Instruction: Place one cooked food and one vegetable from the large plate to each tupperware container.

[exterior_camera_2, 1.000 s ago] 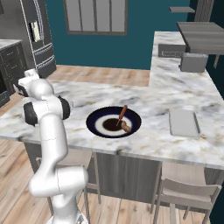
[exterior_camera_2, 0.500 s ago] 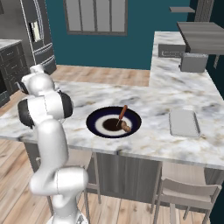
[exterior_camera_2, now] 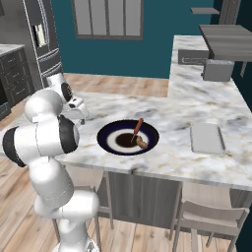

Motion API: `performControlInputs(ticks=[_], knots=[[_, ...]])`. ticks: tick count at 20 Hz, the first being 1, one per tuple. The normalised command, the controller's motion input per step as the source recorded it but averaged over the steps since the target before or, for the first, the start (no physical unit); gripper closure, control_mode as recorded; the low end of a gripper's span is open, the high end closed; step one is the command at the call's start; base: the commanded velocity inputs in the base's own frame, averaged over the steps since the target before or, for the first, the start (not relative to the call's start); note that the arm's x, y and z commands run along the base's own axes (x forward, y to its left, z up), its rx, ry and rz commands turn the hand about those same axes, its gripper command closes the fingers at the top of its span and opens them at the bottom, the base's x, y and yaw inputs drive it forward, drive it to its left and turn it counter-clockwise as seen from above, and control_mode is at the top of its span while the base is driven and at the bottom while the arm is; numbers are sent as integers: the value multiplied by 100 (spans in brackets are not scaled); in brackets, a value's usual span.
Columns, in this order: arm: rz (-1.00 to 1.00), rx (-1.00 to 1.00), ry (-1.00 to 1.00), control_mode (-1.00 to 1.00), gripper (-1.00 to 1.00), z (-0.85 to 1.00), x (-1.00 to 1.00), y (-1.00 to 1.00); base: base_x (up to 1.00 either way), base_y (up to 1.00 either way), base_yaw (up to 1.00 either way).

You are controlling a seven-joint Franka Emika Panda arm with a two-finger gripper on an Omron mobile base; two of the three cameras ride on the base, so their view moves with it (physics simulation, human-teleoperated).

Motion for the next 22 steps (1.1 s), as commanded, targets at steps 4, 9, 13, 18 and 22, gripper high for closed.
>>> performControlInputs(ticks=[4, 9, 13, 18, 22], knots=[[0, 4, 1, -100, -100, 55, -28, -74, 0, 0, 0], [0, 14, 20, -100, -100, 25, -2, -60, 0, 0, 0], [0, 33, 27, -100, -100, 0, -18, -66, 0, 0, 0], [7, 20, 8, -100, -100, 27, -84, -36, 0, 0, 0], [2, 1, 0, -100, -100, 15, -61, -14, 0, 0, 0]])
